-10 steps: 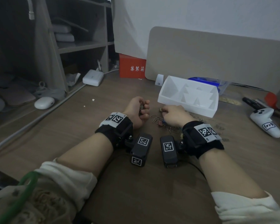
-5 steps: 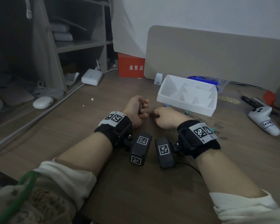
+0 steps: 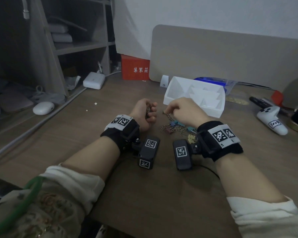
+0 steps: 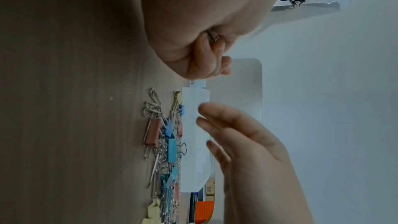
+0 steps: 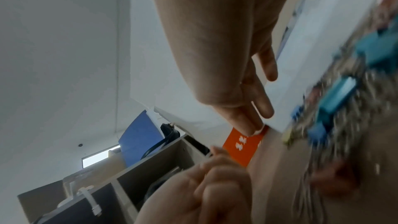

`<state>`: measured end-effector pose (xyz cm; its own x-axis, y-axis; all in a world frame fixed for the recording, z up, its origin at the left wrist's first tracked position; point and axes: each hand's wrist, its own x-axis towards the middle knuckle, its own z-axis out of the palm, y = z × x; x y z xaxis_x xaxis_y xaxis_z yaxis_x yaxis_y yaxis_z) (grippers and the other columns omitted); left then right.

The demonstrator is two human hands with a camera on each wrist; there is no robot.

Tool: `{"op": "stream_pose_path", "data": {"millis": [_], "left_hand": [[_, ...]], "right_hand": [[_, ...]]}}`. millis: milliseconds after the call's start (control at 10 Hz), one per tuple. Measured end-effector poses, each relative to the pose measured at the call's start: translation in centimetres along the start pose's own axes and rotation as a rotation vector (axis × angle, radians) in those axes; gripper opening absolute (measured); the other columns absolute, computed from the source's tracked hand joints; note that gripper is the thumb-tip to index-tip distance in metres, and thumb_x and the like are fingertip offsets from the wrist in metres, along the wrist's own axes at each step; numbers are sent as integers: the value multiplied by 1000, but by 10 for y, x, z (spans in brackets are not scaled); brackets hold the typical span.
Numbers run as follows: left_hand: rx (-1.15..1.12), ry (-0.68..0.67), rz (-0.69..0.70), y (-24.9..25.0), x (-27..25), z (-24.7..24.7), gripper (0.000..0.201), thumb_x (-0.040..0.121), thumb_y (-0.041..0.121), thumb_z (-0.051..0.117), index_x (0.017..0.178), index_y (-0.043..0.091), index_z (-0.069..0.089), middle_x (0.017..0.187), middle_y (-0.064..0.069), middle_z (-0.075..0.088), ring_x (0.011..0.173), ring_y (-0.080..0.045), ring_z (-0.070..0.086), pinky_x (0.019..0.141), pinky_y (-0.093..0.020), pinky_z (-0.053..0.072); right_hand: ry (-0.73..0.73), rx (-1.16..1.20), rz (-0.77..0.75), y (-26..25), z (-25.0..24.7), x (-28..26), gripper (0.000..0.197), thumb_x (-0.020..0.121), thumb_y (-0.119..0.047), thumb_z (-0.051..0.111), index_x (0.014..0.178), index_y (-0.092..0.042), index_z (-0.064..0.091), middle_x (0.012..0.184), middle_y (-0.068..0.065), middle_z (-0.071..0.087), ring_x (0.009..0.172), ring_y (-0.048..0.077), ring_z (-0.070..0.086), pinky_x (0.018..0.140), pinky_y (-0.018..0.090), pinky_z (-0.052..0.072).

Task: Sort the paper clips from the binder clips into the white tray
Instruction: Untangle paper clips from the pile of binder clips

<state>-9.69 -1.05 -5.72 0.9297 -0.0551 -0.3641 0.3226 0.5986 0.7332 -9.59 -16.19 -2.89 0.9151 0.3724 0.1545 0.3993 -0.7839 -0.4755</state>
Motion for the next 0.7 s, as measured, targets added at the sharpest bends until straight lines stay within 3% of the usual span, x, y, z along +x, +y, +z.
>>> {"op": "stream_pose_path", "data": {"millis": [100, 200, 300, 400, 600, 700], "left_hand": [[15, -15, -15, -1, -1, 2, 34, 97, 23, 32, 68, 11, 45, 41, 4, 37, 26, -6, 25, 27, -11, 14], [36, -32, -24, -3, -2, 3, 35, 97, 23, 31, 68, 11, 45, 42, 4, 38, 27, -6, 26, 27, -11, 14], [39, -38, -20, -3, -3, 3, 34, 97, 24, 32, 68, 11, 45, 43, 4, 38, 27, -5, 26, 26, -12, 14], [39, -36, -16, -3, -1, 2, 34, 97, 24, 32, 69, 11, 45, 43, 4, 37, 27, -5, 25, 27, -11, 14], [45, -39, -22, -2, 0, 2, 34, 97, 23, 31, 68, 11, 45, 43, 4, 37, 26, -5, 25, 27, -11, 14], [45, -38, -23, -3, -1, 2, 35, 98, 25, 31, 68, 11, 45, 43, 4, 37, 26, -5, 25, 27, -12, 14]], "right_hand": [[6, -20, 13, 8, -12, -6, 35, 86, -2, 45, 94, -23, 73, 108, -2, 67, 101, 17, 60, 91, 34, 49], [-144, -86, 9, 16, -14, -11, 26, 88, -9, 57, 105, -23, 71, 110, -6, 63, 93, 10, 57, 79, 22, 44], [-222, -73, -9, 18, -10, -11, 17, 83, -20, 71, 100, -22, 71, 107, -4, 62, 84, 12, 60, 67, 23, 50], [-253, -72, -35, 16, -4, -10, 20, 78, -28, 77, 97, -22, 70, 101, -5, 64, 85, 10, 59, 67, 20, 46], [-295, -115, -53, 16, 1, -10, 26, 77, -25, 77, 103, -24, 71, 100, -6, 66, 88, 9, 59, 72, 21, 45], [-286, -146, -72, 17, 2, -9, 26, 76, -26, 78, 101, -26, 71, 102, -7, 66, 91, 11, 60, 80, 26, 50]]}}
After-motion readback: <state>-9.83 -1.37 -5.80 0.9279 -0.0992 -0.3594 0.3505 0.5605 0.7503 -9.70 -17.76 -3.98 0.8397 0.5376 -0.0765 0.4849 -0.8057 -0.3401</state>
